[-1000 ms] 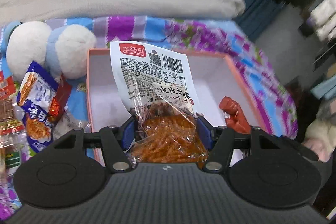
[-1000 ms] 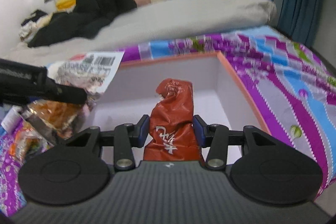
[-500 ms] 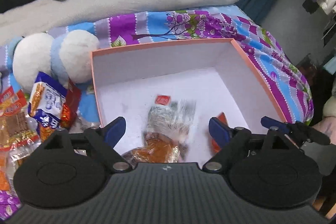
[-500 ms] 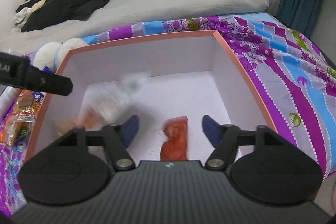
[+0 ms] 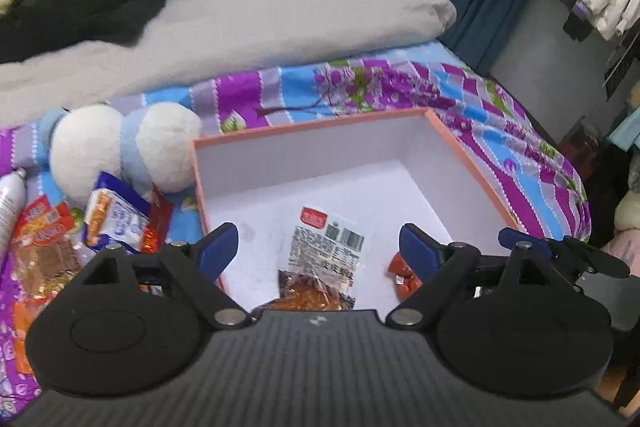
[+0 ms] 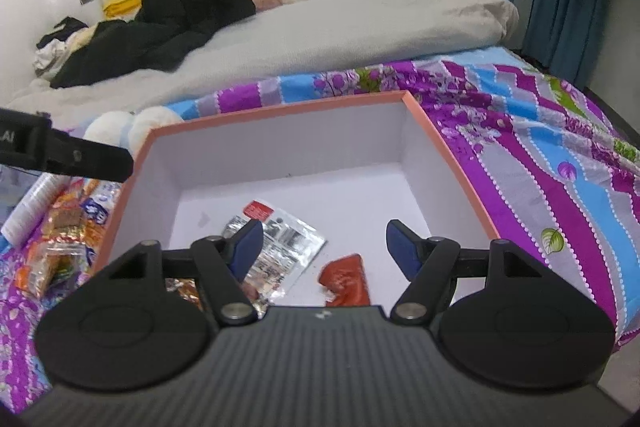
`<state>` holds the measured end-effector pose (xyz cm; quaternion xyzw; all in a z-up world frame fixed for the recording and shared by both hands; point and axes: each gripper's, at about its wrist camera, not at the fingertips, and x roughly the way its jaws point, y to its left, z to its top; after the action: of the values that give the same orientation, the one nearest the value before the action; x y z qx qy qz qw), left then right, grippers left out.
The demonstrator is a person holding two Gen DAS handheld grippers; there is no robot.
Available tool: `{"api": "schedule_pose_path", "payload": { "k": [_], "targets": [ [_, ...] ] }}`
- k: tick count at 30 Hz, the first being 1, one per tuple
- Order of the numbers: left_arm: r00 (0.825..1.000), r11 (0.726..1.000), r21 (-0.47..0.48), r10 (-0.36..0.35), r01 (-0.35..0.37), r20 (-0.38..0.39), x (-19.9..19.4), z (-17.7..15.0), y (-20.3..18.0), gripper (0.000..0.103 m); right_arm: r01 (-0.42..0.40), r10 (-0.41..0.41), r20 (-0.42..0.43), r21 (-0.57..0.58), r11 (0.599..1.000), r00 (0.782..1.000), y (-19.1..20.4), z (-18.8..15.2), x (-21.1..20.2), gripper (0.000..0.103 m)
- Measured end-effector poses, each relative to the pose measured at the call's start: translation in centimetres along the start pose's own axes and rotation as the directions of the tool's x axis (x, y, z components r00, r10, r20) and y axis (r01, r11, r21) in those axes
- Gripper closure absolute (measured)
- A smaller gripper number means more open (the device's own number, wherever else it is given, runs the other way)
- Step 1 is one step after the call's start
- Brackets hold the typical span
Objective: Organize snacks
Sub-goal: 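Withdraw both tools from the box back toward the snack pile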
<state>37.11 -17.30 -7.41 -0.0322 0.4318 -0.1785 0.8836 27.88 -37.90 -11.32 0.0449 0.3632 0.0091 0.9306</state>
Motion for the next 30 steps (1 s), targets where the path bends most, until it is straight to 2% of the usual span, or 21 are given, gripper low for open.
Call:
{"api": "schedule_pose_path", "payload": {
  "k": [8, 15, 22, 25, 30],
  "targets": [
    [0.993, 0.999, -0.007, 0.039, -0.038, 0.114, -5.4, -0.6, 1.8, 0.013, -0.047, 0.049, 0.082, -0.022, 0.999, 0.995, 2.3, 0.9, -2.8, 0.033],
    [0.978, 0.998, -0.021, 0.06, -0.057, 0.198, -9.4, -2.6, 4.1, 0.013, -0.095, 0.102, 0.141, -0.057, 0.994, 0.985, 5.0, 1.0, -5.3, 0.033],
    [0.968, 0.994, -0.027, 0.112, -0.109, 0.225, -11.4, -5.4, 6.6, 0.013, -0.131, 0.146, 0.161, -0.101, 0.986, 0.976, 7.6, -0.8, -7.4, 0.033],
    [0.964, 0.987, -0.039, 0.159, -0.154, 0.213, -11.9, -6.6, 7.5, 0.012, -0.148, 0.164, 0.156, -0.113, 0.983, 0.974, 8.6, -2.0, -7.9, 0.033],
    [0.962, 0.987, -0.071, 0.159, -0.147, 0.22, -13.3, -8.2, 8.7, 0.006, -0.158, 0.177, 0.14, -0.137, 0.978, 0.974, 10.1, -3.4, -8.5, 0.033]
  ]
}}
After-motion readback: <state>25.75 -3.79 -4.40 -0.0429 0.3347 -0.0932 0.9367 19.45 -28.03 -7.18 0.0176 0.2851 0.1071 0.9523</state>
